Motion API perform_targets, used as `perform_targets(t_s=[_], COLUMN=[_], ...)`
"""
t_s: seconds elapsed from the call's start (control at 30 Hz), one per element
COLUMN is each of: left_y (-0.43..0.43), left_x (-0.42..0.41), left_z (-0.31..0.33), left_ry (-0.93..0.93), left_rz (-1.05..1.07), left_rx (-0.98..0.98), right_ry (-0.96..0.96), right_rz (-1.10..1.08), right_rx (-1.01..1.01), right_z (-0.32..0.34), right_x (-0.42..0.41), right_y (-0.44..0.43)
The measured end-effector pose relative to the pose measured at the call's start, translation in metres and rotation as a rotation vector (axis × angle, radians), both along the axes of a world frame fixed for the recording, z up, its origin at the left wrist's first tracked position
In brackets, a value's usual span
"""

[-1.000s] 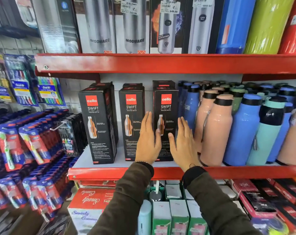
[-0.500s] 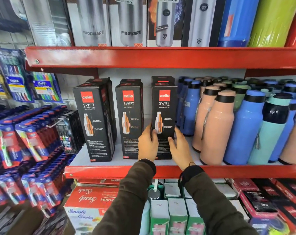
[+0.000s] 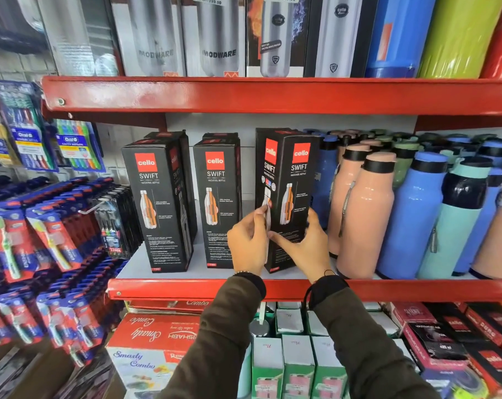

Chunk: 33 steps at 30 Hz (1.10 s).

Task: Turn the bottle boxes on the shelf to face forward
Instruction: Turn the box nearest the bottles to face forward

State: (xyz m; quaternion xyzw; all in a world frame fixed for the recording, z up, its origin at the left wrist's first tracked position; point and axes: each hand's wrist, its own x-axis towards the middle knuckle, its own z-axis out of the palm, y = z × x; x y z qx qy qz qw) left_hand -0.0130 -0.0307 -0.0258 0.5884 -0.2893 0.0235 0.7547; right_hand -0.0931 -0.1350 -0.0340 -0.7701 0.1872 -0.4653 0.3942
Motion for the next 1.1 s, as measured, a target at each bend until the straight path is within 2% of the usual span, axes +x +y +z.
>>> perform_targets(t_s=[0.1, 0.27, 0.53, 0.67, 0.83, 1.1], left_y=[0.000, 0.002, -0.006, -0.002, -0.001, -0.003], left_x=[-0.003, -0.002, 0.017, 0.017, 0.015, 0.018], left_z=[0.003, 0.006, 0.012, 0.010, 0.003, -0.011], left_ry=[-0.009, -0.167, -0.198, -0.135, -0.120, -0.100], left_rz=[-0.017, 0.073, -0.043, -0.054, -0.050, -0.009], left_rx=[-0.012, 0.003, 0.254, 0.225, 0.194, 0.165], right_ry=[-0.030, -0.050, 0.004, 0.067, 0.153, 0.118], right_rz=[-0.023, -0.022, 0.122, 0.222, 0.226, 0.239], right_rx=[0.021, 0.009, 0.012, 0.007, -0.021, -0.011], right_z=[0.004, 0.009, 0.014, 0.011, 0.008, -0.010], right_x=[-0.002, -0.008, -0.017, -0.015, -0.011, 0.002], right_y=[-0.002, -0.011, -0.018, -0.024, -0.030, -0.036])
